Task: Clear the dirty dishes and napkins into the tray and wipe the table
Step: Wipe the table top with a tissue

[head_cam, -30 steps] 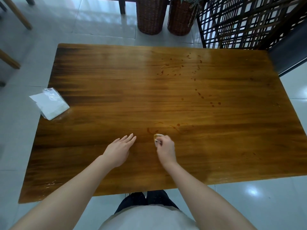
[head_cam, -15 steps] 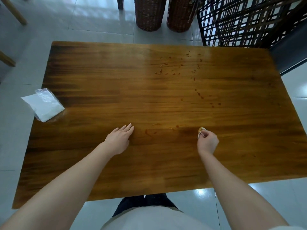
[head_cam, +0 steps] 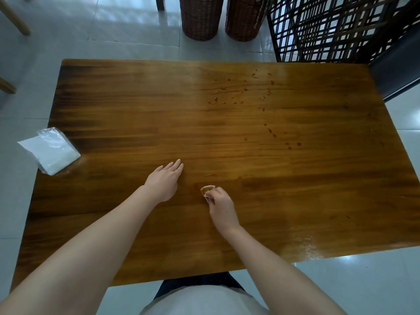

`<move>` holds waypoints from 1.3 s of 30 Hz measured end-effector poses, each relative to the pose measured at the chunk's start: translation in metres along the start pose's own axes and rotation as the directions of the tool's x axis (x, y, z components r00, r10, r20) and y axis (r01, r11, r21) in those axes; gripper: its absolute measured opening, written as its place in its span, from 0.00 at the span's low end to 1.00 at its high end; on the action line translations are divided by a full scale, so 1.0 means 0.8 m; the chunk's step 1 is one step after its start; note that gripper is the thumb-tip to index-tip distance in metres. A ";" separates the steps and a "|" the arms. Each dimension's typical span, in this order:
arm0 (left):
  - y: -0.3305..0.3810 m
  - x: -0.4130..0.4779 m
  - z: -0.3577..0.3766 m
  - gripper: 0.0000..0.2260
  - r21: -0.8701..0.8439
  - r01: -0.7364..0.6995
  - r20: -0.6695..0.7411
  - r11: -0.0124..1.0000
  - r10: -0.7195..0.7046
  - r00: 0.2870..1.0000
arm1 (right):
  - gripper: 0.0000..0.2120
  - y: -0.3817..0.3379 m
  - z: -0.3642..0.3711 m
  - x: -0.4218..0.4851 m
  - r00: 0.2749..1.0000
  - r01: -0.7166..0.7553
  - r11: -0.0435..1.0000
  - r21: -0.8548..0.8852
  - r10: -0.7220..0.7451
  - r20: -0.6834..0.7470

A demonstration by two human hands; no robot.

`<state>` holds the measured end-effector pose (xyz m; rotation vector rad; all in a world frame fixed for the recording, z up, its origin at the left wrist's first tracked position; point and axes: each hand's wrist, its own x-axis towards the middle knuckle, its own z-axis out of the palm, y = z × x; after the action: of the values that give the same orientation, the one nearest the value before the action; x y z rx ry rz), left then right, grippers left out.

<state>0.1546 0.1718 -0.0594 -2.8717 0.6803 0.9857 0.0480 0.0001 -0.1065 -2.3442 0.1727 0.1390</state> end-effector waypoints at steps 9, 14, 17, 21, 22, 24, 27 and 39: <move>-0.004 0.007 -0.006 0.33 -0.061 0.000 0.110 0.998 0.006 0.994 | 0.09 0.096 -0.115 0.054 0.806 -0.442 0.896 0.051 0.422 -0.415; -0.006 0.002 0.002 0.35 -0.119 0.000 0.084 0.993 0.010 0.996 | 0.10 0.064 -0.078 0.049 0.844 -0.394 0.917 0.058 0.386 -0.372; -0.008 0.006 -0.003 0.34 -0.102 -0.011 0.098 0.995 0.021 0.995 | 0.09 0.019 -0.030 0.039 0.943 -0.236 0.971 0.046 0.241 -0.232; -0.007 0.007 -0.006 0.34 -0.087 -0.008 0.115 0.996 0.018 0.993 | 0.09 -0.023 0.021 0.009 1.000 0.028 1.000 0.011 -0.029 0.009; -0.008 0.008 -0.007 0.34 -0.088 -0.009 0.119 0.996 0.019 0.993 | 0.10 -0.026 0.027 0.004 0.996 0.082 0.997 -0.002 -0.082 0.044; -0.010 0.008 -0.008 0.34 -0.091 -0.012 0.127 0.996 0.024 0.992 | 0.11 -0.024 0.026 0.002 0.989 0.128 0.992 -0.011 -0.127 0.080; -0.013 0.008 -0.008 0.35 -0.109 -0.022 0.130 0.994 0.036 0.991 | 0.10 -0.012 0.007 0.021 0.992 0.112 0.993 -0.044 -0.110 0.055; -0.021 0.010 -0.004 0.37 -0.130 -0.041 0.135 0.991 0.058 0.989 | 0.08 -0.014 -0.007 0.056 0.997 0.023 0.995 -0.099 -0.030 -0.071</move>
<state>0.1691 0.1833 -0.0633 -2.8684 0.7055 1.2663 0.0943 -0.0001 -0.1016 -2.4498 0.1741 0.0508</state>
